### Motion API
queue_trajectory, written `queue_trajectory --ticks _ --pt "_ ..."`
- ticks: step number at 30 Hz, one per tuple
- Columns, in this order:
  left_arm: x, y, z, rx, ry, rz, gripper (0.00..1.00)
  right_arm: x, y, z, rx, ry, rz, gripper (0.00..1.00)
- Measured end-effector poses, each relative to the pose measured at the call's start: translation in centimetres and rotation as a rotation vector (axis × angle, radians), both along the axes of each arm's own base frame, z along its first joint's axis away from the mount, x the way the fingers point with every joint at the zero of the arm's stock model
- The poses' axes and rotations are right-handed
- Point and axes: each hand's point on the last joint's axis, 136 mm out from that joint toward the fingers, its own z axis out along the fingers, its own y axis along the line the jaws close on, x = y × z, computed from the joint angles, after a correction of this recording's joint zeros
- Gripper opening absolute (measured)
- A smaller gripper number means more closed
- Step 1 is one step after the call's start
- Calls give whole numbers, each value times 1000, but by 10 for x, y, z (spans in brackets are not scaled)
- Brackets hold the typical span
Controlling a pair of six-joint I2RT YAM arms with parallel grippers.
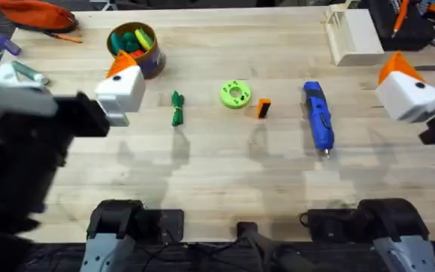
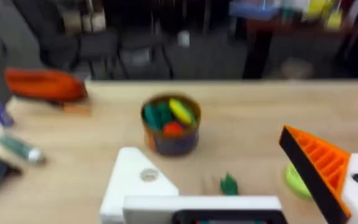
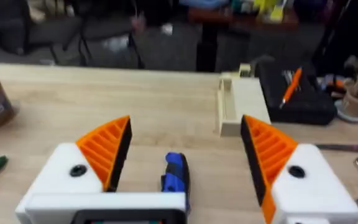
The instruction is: Pick up the gripper from the table and insert it into the empty holder that is missing its gripper. Then pick up a screw, insert it into the mounting hole, and use the screwdriver to tighten it. Finally, clean up the table by picking up the vegetable and placing it into the bucket.
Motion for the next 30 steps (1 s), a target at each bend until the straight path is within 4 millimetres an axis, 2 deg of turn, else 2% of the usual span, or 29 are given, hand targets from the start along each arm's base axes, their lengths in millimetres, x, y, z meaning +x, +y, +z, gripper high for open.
queue_trajectory --ticks 3,9,17,25,30 --pt "3 0 -3 0 162 0 986 0 0 -7 -1 160 0 993" --pt "12 0 -24 1 453 0 985 4 0 -21 -2 423 0 993" --pt "24 -1 -71 0 760 -3 985 -12 0 -63 -2 765 0 993" --pt "36 -7 -96 -10 877 -29 985 -11 0 -69 -2 803 0 993" --pt "49 -29 -110 -13 952 -75 985 -11 0 -68 0 802 -1 993"
